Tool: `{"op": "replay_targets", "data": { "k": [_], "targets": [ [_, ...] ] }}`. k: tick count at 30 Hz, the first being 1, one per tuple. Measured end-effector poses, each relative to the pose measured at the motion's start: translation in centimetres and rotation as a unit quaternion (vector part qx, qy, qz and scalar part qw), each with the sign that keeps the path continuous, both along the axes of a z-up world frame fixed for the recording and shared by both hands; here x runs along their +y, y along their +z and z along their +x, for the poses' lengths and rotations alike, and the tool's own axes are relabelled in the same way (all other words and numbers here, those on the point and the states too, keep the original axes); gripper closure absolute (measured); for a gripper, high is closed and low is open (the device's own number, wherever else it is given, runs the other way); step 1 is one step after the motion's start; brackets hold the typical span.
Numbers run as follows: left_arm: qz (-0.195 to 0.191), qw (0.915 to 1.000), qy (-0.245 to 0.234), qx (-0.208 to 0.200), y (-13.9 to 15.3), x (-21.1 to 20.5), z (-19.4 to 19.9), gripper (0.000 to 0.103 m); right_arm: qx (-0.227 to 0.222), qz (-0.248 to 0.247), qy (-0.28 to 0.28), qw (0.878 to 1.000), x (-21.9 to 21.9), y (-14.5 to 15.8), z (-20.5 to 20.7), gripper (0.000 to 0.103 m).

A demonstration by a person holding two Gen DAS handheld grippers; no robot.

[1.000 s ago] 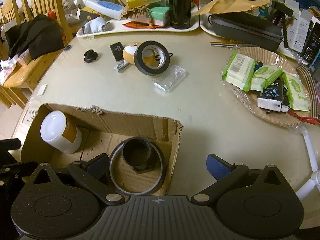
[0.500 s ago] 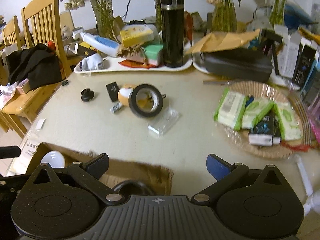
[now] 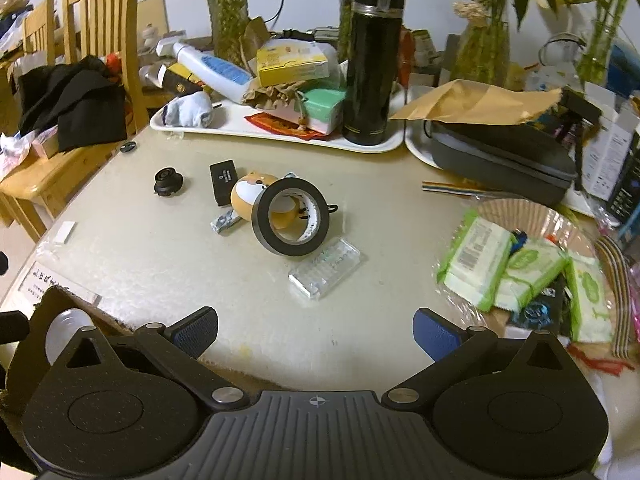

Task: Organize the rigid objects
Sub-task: 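Lift both open tools out of the box toward the table, then reach the right tool to the clear plastic case and close on it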

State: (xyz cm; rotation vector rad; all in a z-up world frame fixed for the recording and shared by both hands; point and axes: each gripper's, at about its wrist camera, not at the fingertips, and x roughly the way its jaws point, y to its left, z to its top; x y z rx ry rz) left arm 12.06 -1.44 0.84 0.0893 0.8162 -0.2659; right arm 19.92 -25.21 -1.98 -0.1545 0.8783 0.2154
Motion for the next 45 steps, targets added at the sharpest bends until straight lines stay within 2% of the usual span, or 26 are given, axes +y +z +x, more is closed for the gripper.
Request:
{"op": "replay_targets", "data": {
  "k": [3,4,5,6,7,12,16,20,28,32,40,43,45],
  "targets": [
    [0.008,0.9999,0.013,0.002,-0.1,0.3,0.2,0.025,0.006,-0.006,0.008,1.0,0.1,-0.3,0.8,0.0],
    [0.005,0.9998,0.017,0.001,-0.1,0.5,0.3,0.022,0.007,-0.008,0.011,1.0,0.2,-0.4,1.1,0.0],
    [0.003,0.9998,0.018,0.0,-0.1,0.6,0.3,0.018,0.008,-0.01,0.015,1.0,0.2,-0.5,1.4,0.0],
    [0.001,0.9998,0.019,-0.002,0.0,0.8,0.4,0.006,0.009,-0.011,0.019,1.0,0.2,-0.5,1.7,0.0],
    [-0.002,0.9998,0.02,-0.004,0.0,0.9,0.4,0.0,0.011,-0.012,0.023,1.0,0.1,-0.6,2.0,0.0],
    [-0.034,0.9994,0.01,-0.001,0.0,1.4,0.4,0.0,0.021,-0.015,0.046,0.999,-0.1,-0.9,3.3,0.0],
    [-0.028,0.9995,-0.009,-0.013,0.0,0.9,0.2,0.0,0.03,-0.02,0.078,0.996,0.1,-1.3,4.3,0.0],
    [-0.033,0.9993,-0.014,0.008,-0.1,0.9,0.4,0.0,0.043,-0.028,0.109,0.993,0.4,-2.2,5.3,0.0],
    [-0.016,0.9998,-0.004,0.009,-0.2,1.2,0.4,0.0,0.077,-0.015,0.097,0.992,-0.1,-4.2,7.3,0.001],
    [-0.013,0.9998,-0.001,0.012,-0.4,1.3,0.4,0.001,0.09,-0.011,0.095,0.991,0.5,-5.1,8.1,0.011],
    [-0.016,0.9997,-0.001,0.018,-0.7,1.6,0.2,0.001,0.104,0.004,0.057,0.993,0.8,-6.5,10.5,0.023],
    [-0.022,0.9996,0.0,0.017,-0.6,1.7,0.2,0.001,0.096,0.007,0.04,0.995,0.5,-6.5,10.9,0.027],
    [-0.028,0.9995,0.001,0.017,-0.6,1.8,0.2,0.001,0.089,0.004,0.032,0.996,0.3,-6.5,11.1,0.038]
  ]
}}
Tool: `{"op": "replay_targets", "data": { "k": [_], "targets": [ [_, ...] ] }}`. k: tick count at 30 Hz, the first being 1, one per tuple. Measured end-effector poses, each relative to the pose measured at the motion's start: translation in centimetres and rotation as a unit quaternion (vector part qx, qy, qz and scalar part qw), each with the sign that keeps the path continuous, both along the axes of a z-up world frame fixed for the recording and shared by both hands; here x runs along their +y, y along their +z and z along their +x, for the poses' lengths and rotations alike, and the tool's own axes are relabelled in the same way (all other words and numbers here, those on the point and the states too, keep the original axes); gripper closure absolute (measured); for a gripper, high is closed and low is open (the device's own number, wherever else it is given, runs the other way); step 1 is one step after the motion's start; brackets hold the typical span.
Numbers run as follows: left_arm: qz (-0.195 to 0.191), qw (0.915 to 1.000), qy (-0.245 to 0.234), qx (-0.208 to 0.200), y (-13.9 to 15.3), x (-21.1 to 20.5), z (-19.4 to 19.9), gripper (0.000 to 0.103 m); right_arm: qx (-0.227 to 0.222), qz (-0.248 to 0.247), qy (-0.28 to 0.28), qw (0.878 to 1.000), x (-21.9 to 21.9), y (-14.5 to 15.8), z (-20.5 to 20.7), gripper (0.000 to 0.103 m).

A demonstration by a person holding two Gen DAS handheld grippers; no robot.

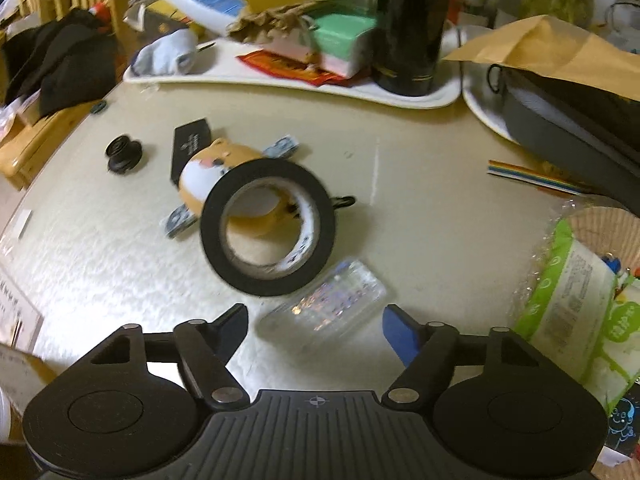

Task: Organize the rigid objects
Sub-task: 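Reach the right tool to the clear plastic case and close on it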

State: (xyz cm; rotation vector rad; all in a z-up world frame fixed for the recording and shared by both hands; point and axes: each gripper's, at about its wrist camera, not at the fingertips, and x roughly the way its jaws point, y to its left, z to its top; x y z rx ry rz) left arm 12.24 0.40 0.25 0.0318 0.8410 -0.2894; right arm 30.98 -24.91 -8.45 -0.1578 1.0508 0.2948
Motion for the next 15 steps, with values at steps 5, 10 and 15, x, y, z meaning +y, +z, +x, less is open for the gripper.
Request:
{"op": "replay_targets", "data": {
  "k": [5,10,15],
  "targets": [
    [-0.013,0.9999,-0.002,-0.001,-0.07,-0.09,-0.03,0.001,-0.01,-0.017,-0.011,1.0,-0.6,0.11,-0.12,0.063],
    [-0.021,0.9998,-0.002,0.001,-0.06,-0.17,-0.05,0.001,0.001,-0.024,-0.021,0.999,-0.93,0.28,-0.25,0.066],
    [-0.028,0.9996,-0.004,0.0,0.08,-0.14,-0.1,0.001,0.004,-0.025,-0.023,0.999,-1.01,0.27,-0.39,0.065]
  ]
}}
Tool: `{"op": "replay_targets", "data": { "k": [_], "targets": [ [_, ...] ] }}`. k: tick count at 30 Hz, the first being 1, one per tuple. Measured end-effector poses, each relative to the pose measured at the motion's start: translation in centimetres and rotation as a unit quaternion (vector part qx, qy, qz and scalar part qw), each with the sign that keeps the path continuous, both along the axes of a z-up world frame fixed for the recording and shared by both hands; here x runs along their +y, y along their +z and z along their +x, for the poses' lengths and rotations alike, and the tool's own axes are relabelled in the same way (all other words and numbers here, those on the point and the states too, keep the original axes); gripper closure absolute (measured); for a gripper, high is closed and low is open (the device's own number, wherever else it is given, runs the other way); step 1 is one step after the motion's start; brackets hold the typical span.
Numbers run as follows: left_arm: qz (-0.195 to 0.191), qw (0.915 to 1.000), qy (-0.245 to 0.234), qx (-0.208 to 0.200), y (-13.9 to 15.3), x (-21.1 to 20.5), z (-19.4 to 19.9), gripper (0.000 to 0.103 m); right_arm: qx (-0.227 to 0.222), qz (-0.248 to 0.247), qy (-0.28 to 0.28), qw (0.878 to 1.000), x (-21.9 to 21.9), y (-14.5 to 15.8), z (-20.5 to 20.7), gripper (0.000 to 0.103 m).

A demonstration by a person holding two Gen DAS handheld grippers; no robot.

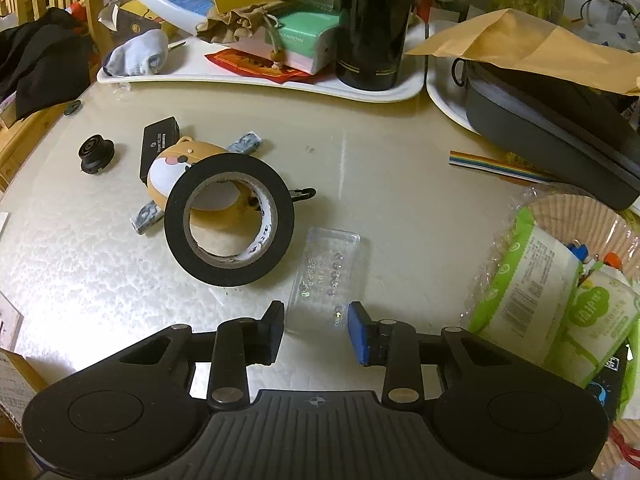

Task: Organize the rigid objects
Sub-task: 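Reach the right tool to the clear plastic case and close on it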

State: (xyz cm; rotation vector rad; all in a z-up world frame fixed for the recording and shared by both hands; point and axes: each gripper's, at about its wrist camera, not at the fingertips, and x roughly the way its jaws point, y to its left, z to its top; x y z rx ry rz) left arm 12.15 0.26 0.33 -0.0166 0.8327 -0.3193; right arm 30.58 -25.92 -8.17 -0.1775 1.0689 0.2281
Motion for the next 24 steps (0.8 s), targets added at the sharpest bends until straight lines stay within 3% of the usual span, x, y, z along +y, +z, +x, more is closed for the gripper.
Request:
{"op": "replay_targets", "data": {
  "k": [5,10,12,13,24],
  "targets": [
    [-0.002,1.0,0.0,-0.001,0.1,0.1,-0.2,0.001,-0.013,0.006,-0.007,1.0,0.1,-0.2,0.3,0.053],
    [-0.005,1.0,0.004,0.002,0.1,0.4,-0.2,0.001,-0.023,0.007,-0.014,1.0,0.3,-0.4,0.9,0.053],
    [-0.011,0.9999,0.004,0.005,0.1,0.5,-0.2,0.001,-0.026,0.003,-0.018,0.999,0.2,-0.3,0.9,0.066],
    [-0.015,0.9999,0.003,0.006,0.0,0.5,-0.2,0.001,-0.026,0.003,-0.021,0.999,0.1,-0.3,0.9,0.067],
    [-0.01,0.9999,-0.01,-0.001,-0.1,-0.6,0.3,0.001,-0.029,0.012,-0.058,0.998,-1.3,1.5,-0.3,0.068]
  ]
}}
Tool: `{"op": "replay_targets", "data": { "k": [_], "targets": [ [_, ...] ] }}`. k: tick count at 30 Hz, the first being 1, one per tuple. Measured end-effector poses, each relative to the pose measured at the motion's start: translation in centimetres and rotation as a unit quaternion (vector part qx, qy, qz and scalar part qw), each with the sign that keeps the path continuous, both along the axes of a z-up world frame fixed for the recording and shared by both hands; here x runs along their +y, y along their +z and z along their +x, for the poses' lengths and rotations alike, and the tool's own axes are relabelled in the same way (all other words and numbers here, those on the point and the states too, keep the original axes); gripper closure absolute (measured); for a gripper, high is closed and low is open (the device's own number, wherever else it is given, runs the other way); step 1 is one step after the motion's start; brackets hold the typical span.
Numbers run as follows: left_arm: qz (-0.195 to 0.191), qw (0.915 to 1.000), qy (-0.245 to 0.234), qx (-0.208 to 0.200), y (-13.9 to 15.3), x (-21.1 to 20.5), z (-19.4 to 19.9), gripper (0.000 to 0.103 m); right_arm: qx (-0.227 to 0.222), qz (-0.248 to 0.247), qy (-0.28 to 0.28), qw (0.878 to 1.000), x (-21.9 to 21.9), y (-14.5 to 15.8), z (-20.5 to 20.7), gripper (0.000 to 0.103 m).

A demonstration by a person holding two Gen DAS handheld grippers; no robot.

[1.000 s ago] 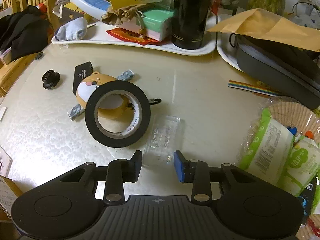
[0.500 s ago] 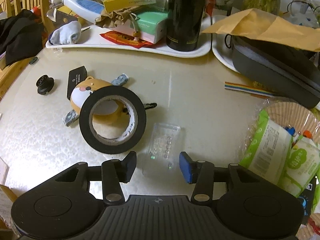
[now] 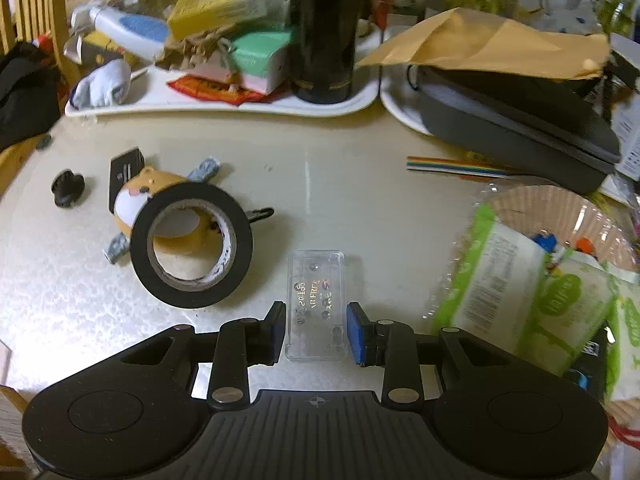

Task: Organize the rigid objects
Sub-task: 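Reach the right tool to the clear plastic case and close on it, then grasp the small black knob with the left tool while the right tool lifts the clear case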

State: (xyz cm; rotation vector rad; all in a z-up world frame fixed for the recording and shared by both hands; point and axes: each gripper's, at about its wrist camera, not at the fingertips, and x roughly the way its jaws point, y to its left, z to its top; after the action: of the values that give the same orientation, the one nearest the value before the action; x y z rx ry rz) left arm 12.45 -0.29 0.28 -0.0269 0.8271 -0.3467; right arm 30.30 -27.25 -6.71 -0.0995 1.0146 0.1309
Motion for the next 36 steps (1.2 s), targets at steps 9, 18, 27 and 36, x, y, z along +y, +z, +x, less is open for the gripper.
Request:
{"op": "replay_targets", "data": {
  "k": [9,18,27,36],
  "targets": [
    [-0.006,0.9998,-0.011,-0.015,0.9,-0.8,1.0,0.001,-0.044,0.059,0.023,0.997,-0.1,4.8,-4.4,0.068],
    [0.02,0.9982,-0.017,-0.054,2.7,-1.1,3.7,0.001,-0.062,0.072,0.029,0.995,-0.9,7.0,-8.6,0.068],
    [0.011,0.9976,0.006,-0.068,2.3,0.4,6.3,0.001,-0.074,0.075,0.042,0.994,-0.6,8.0,-12.0,0.068],
    [0.022,0.9971,0.047,-0.057,-0.4,2.1,9.2,0.001,-0.077,0.073,0.062,0.992,0.3,8.1,-12.8,0.068]
  ]
}}
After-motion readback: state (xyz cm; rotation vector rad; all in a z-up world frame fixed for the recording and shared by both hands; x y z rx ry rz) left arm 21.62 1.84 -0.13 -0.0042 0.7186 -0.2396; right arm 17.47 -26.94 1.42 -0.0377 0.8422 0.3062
